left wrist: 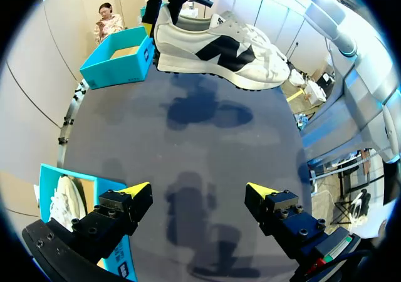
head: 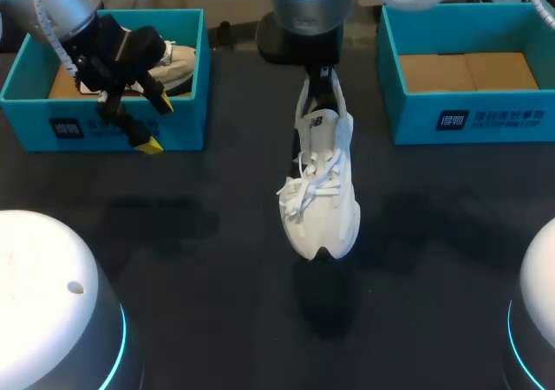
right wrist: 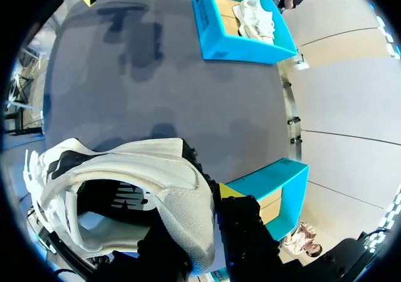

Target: Take the shoe out of the shoebox, open the shoe tongue, remove and reinsert the insole, then place the shoe into the shoebox

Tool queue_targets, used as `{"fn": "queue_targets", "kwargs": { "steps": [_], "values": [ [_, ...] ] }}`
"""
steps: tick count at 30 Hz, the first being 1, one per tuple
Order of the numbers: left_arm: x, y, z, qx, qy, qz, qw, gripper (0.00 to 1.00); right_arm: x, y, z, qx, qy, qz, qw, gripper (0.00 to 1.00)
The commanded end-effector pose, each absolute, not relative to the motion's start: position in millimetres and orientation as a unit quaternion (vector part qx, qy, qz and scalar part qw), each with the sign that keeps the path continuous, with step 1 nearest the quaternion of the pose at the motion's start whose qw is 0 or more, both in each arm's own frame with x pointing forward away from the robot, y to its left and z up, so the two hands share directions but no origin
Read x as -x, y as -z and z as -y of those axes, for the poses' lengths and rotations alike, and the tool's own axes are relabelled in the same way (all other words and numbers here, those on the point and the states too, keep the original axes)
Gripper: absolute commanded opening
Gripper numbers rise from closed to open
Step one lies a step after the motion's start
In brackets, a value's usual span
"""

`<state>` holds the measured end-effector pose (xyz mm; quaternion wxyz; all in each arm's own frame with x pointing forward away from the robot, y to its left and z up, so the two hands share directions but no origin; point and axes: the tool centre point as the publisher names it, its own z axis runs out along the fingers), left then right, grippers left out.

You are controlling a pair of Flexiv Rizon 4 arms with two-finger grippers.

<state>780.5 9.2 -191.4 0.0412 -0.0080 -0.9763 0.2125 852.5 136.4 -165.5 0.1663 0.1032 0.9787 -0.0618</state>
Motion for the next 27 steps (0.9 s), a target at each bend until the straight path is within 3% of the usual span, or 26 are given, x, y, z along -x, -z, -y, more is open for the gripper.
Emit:
{"fn": "queue_targets", "kwargs": {
  "steps": [1,12,27],
  "values": [
    [-779.8,191.3,-9.4,0.008,-0.211,0.977,0.041,1.00,-855.2,164.5,-127.2,-0.101,0.059,-0.978,0.172,0.00],
    [-779.8,191.3,-9.4,0.008,-0.211,0.977,0.041,1.00,-890.2,159.6,-36.5,-0.032,0.049,-0.980,0.191,0.00],
    [-779.8,191.3,-9.4,0.008,-0.211,0.977,0.041,1.00,-928.6,144.4,78.1,-0.007,0.047,-0.990,0.136,0.00]
  ]
}}
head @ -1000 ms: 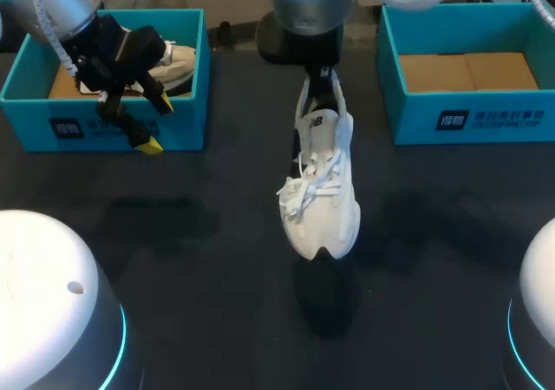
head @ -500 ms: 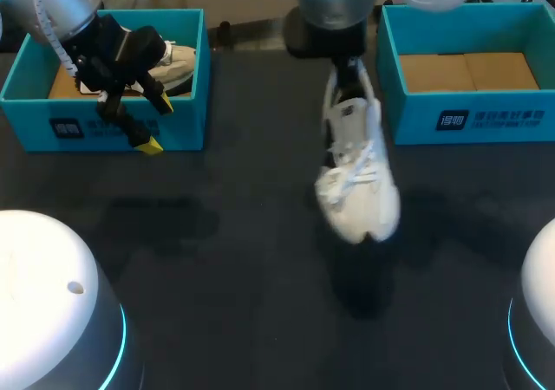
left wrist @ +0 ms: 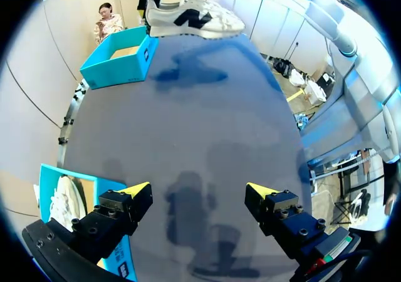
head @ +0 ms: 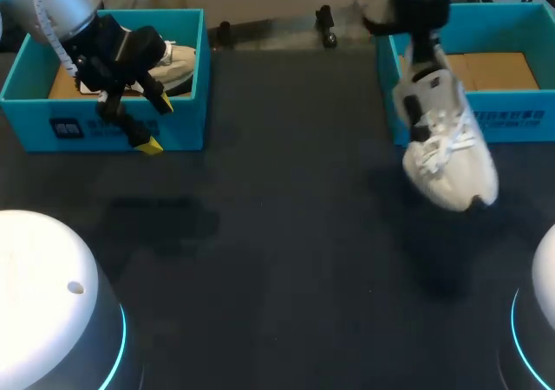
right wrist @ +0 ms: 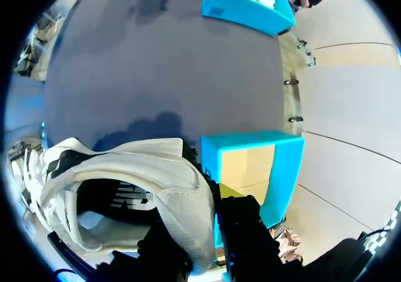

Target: Take the shoe out of the shoebox, open the shoe tongue, remove and reinsert the insole, then place the shoe into the shoebox

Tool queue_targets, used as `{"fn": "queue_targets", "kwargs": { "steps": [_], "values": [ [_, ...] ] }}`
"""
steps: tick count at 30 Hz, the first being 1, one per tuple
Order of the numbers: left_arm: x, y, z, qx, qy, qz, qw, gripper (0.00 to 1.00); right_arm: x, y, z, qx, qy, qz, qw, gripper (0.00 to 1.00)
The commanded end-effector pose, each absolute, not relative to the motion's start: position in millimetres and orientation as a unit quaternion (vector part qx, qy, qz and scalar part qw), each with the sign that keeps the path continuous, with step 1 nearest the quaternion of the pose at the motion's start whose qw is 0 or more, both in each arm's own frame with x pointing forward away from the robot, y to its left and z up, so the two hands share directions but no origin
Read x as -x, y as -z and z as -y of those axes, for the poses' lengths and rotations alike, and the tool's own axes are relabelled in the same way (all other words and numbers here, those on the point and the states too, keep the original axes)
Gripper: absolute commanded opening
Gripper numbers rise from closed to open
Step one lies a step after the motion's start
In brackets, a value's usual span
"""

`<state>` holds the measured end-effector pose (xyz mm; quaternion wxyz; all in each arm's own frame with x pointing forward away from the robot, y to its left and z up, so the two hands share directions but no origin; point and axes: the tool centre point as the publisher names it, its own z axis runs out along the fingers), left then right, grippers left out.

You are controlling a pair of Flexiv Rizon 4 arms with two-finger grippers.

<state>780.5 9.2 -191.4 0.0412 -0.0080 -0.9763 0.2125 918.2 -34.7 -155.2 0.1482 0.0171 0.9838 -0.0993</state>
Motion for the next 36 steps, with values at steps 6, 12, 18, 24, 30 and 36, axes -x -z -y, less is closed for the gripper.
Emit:
{"fn": "queue_targets", "kwargs": {
  "steps": [6,12,18,24,30,36],
  "values": [
    [-779.8,191.3,-9.4,0.008,-0.211,0.977,0.041,1.00,-950.9,135.6,116.6,-0.001,0.045,-0.991,0.126,0.00],
    [-779.8,191.3,-9.4,0.008,-0.211,0.977,0.041,1.00,-976.3,130.4,149.2,-0.001,0.039,-0.991,0.126,0.00],
    [-779.8,191.3,-9.4,0.008,-0.211,0.977,0.041,1.00,-983.0,132.2,159.9,-0.005,0.044,-0.992,0.119,0.00],
    [-779.8,191.3,-9.4,0.008,-0.211,0.977,0.041,1.00,-983.0,132.2,159.9,-0.005,0.044,-0.992,0.119,0.00],
    [-779.8,191.3,-9.4,0.008,-0.211,0.977,0.041,1.00,-983.0,132.2,159.9,-0.005,0.044,-0.992,0.119,0.00],
    [-779.8,191.3,-9.4,0.008,-0.211,0.977,0.041,1.00,-984.6,133.5,163.2,-0.009,0.050,-0.992,0.117,0.00]
  ]
}}
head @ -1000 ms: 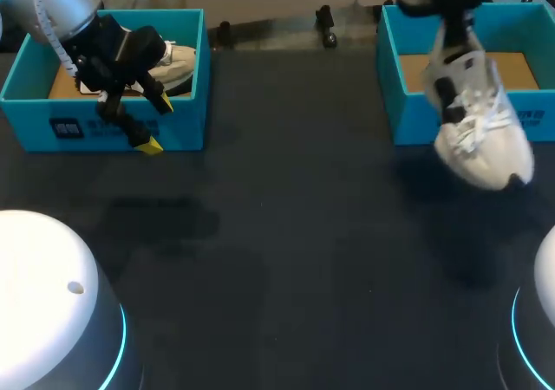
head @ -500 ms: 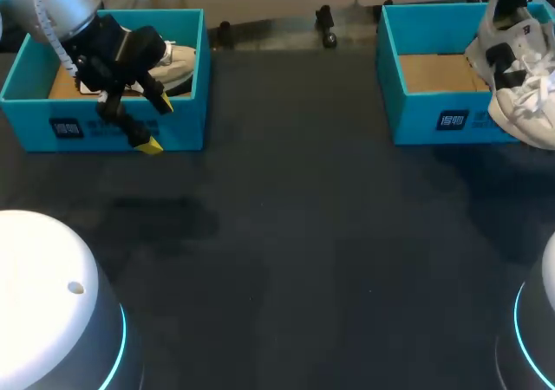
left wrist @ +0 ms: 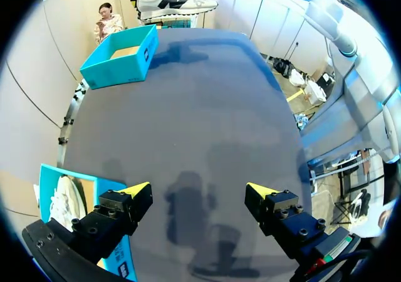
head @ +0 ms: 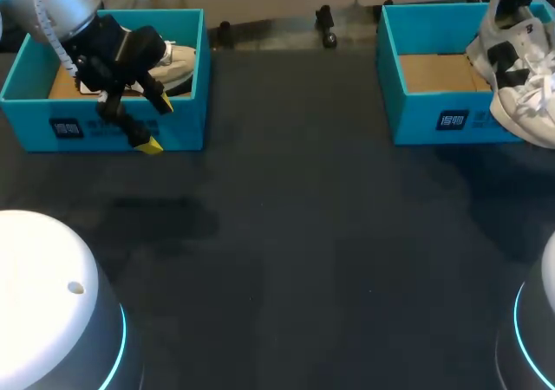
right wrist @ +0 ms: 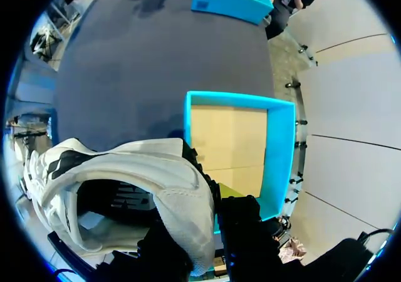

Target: Take the shoe out of the shoebox, open the shoe tongue, remove and reinsert the insole, then place the shoe into the shoebox

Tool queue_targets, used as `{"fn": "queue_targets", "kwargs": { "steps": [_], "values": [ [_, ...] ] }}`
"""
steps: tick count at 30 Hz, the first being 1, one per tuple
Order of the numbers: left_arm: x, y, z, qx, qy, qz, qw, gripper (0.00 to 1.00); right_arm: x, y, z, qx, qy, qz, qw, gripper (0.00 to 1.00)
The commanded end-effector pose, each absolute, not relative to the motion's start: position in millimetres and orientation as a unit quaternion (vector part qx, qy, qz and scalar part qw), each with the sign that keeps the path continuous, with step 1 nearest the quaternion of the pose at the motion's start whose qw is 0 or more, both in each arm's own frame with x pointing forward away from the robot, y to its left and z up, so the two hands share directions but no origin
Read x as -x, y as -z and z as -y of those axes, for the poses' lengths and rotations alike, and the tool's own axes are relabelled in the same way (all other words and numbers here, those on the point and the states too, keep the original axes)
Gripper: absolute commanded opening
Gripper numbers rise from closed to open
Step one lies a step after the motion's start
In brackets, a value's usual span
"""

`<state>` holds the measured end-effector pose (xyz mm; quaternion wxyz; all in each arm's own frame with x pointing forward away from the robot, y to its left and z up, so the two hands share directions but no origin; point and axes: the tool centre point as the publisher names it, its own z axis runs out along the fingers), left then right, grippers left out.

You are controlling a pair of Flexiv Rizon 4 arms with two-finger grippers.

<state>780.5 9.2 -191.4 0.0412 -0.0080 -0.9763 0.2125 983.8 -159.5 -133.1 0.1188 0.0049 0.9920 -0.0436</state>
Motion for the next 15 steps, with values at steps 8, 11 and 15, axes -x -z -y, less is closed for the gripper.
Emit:
{"fn": "queue_targets", "kwargs": {
  "steps": [8,11,15],
  "values": [
    [-779.8,191.3,-9.4,0.008,-0.211,0.977,0.041,1.00,-1019.8,140.2,209.7,-0.052,0.068,-0.987,0.135,0.00],
    [-779.8,191.3,-9.4,0.008,-0.211,0.977,0.041,1.00,-1031.6,142.5,223.5,-0.054,0.081,-0.986,0.132,0.00],
    [-779.8,191.3,-9.4,0.008,-0.211,0.977,0.041,1.00,-1044.2,148.3,240.5,-0.058,0.076,-0.987,0.132,0.00]
  ]
}}
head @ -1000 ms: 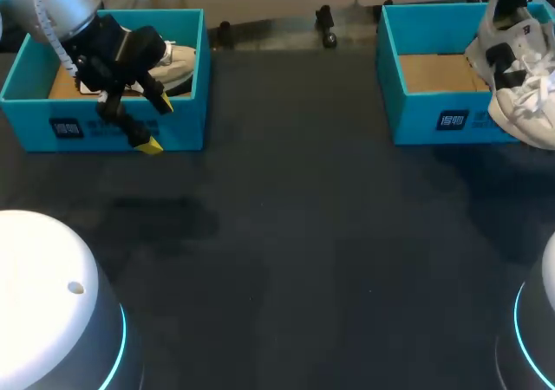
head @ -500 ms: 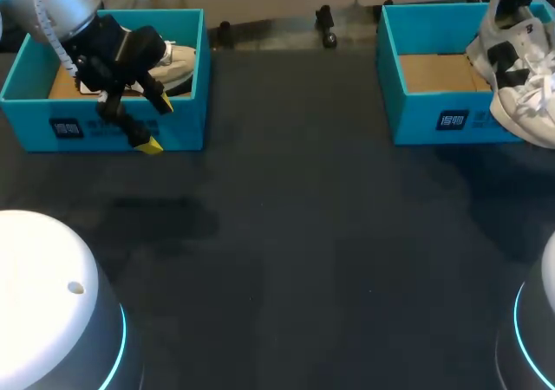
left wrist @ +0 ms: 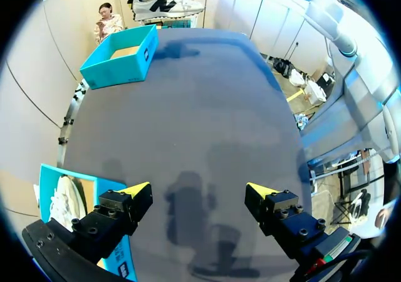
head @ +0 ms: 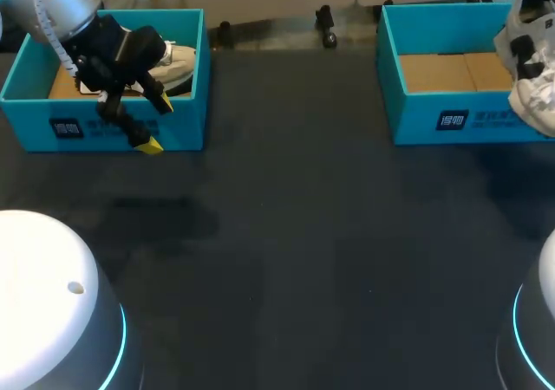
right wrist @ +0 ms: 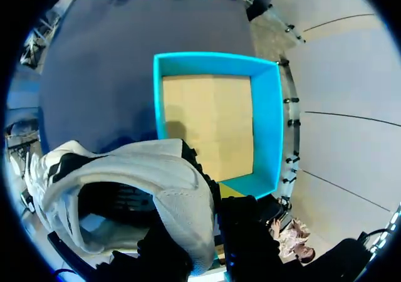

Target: Take the shoe out of the shoebox, open the shoe tongue, remove and reinsert the insole, then place the shoe into the shoebox

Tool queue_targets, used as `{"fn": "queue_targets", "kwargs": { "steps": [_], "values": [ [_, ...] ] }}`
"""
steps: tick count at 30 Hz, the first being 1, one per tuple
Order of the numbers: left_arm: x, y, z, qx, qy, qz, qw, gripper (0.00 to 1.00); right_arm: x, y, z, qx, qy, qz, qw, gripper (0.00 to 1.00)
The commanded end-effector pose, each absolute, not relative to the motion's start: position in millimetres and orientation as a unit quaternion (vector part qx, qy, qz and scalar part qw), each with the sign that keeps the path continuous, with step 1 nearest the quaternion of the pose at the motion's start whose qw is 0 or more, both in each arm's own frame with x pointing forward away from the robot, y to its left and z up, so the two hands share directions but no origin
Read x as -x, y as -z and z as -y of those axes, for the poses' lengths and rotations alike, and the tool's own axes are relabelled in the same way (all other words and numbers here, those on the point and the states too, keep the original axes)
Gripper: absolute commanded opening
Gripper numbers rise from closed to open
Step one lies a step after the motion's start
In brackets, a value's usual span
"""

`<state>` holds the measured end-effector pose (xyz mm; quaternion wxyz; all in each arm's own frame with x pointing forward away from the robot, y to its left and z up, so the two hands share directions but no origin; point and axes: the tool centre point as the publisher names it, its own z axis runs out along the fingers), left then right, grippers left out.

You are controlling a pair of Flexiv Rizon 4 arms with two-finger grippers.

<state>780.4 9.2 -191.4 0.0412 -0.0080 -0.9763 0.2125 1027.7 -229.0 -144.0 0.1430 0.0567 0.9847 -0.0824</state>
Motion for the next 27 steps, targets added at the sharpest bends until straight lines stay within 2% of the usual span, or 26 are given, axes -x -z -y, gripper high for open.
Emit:
{"fn": "queue_targets", "kwargs": {
  "steps": [1,11,17,27],
  "values": [
    [-779.8,191.3,-9.4,0.008,-0.211,0.977,0.041,1.00,-1047.8,151.1,248.3,-0.069,0.071,-0.986,0.130,0.00],
    [-779.8,191.3,-9.4,0.008,-0.211,0.977,0.041,1.00,-1062.8,161.5,294.2,-0.151,0.075,-0.976,0.136,0.00],
    [-779.8,191.3,-9.4,0.008,-0.211,0.977,0.041,1.00,-1061.7,160.5,299.9,-0.247,0.069,-0.954,0.153,0.00],
    [-779.8,191.3,-9.4,0.008,-0.211,0.977,0.041,1.00,-1046.4,157.4,306.0,-0.388,0.086,-0.908,0.133,0.00]
  ]
}}
